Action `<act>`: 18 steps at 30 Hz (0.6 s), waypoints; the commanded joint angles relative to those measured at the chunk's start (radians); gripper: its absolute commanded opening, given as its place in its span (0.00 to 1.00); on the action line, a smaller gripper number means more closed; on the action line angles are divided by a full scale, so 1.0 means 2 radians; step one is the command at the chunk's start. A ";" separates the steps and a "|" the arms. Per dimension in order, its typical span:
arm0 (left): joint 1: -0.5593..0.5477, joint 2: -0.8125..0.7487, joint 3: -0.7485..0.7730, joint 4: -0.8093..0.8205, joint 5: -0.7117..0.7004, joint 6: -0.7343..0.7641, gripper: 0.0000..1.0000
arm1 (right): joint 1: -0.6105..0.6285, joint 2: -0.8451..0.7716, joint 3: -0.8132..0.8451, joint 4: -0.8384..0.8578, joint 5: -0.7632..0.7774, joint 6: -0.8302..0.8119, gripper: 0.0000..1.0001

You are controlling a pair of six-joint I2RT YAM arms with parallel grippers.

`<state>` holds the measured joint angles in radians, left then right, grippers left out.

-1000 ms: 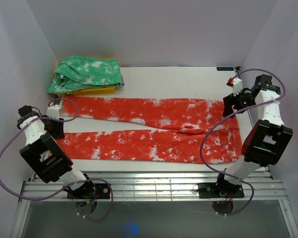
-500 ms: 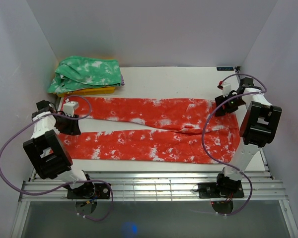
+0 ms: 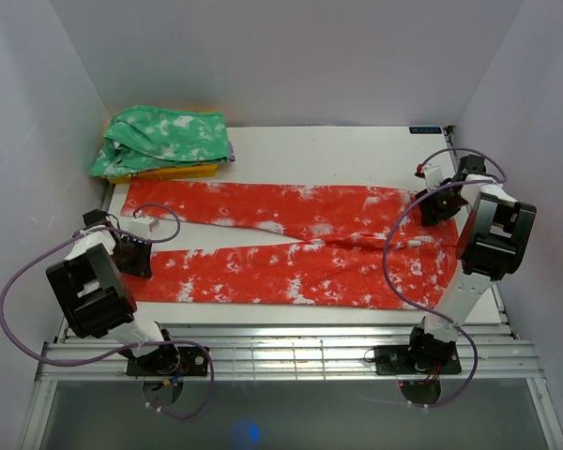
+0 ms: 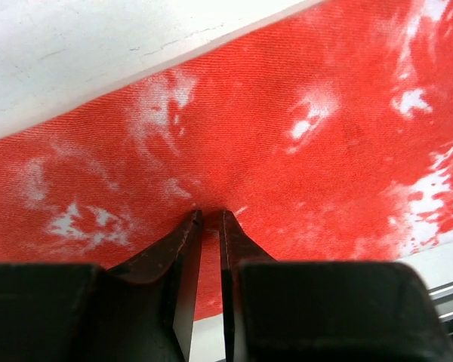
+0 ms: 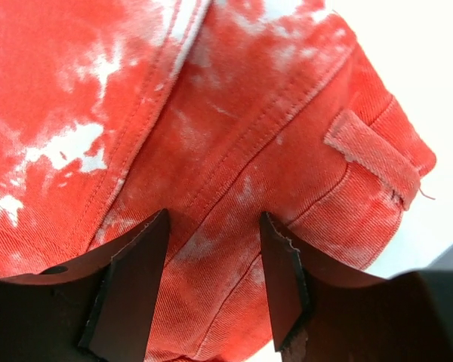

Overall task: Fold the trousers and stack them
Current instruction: Fold the trousers

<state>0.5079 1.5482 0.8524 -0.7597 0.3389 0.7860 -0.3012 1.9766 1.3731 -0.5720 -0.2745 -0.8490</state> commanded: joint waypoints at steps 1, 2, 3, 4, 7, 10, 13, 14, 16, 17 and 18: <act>0.003 0.001 -0.031 -0.017 -0.041 0.039 0.26 | -0.021 -0.015 -0.028 0.008 0.074 -0.090 0.56; 0.003 -0.012 -0.018 -0.035 -0.032 0.052 0.28 | -0.023 -0.023 -0.034 0.008 0.075 -0.103 0.56; 0.004 -0.022 -0.005 -0.043 -0.019 0.053 0.28 | -0.024 -0.027 -0.035 0.008 0.074 -0.114 0.56; 0.003 -0.029 0.010 -0.049 0.014 0.054 0.32 | -0.024 -0.031 -0.035 0.007 0.068 -0.129 0.55; 0.001 -0.034 0.106 -0.060 0.089 0.015 0.38 | -0.025 -0.045 -0.022 -0.010 0.039 -0.145 0.55; -0.016 0.017 0.186 -0.065 0.130 -0.044 0.38 | -0.023 -0.040 0.020 -0.039 0.002 -0.142 0.55; -0.048 0.078 0.259 -0.040 0.146 -0.102 0.37 | -0.019 -0.027 0.056 -0.067 -0.018 -0.128 0.56; -0.055 0.091 0.278 -0.021 0.150 -0.111 0.37 | -0.017 -0.024 0.060 -0.072 -0.018 -0.122 0.56; -0.077 0.119 0.283 0.009 0.141 -0.143 0.36 | -0.015 -0.016 0.072 -0.079 -0.023 -0.111 0.56; -0.083 0.128 0.284 0.040 0.137 -0.150 0.36 | -0.014 -0.013 0.079 -0.080 -0.024 -0.106 0.57; -0.095 0.135 0.283 0.056 0.121 -0.159 0.36 | -0.014 -0.009 0.081 -0.080 -0.025 -0.097 0.57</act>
<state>0.3672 1.7725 1.4174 -0.7380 0.5652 0.5816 -0.3359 1.9297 1.4910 -0.6739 -0.2836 -1.0531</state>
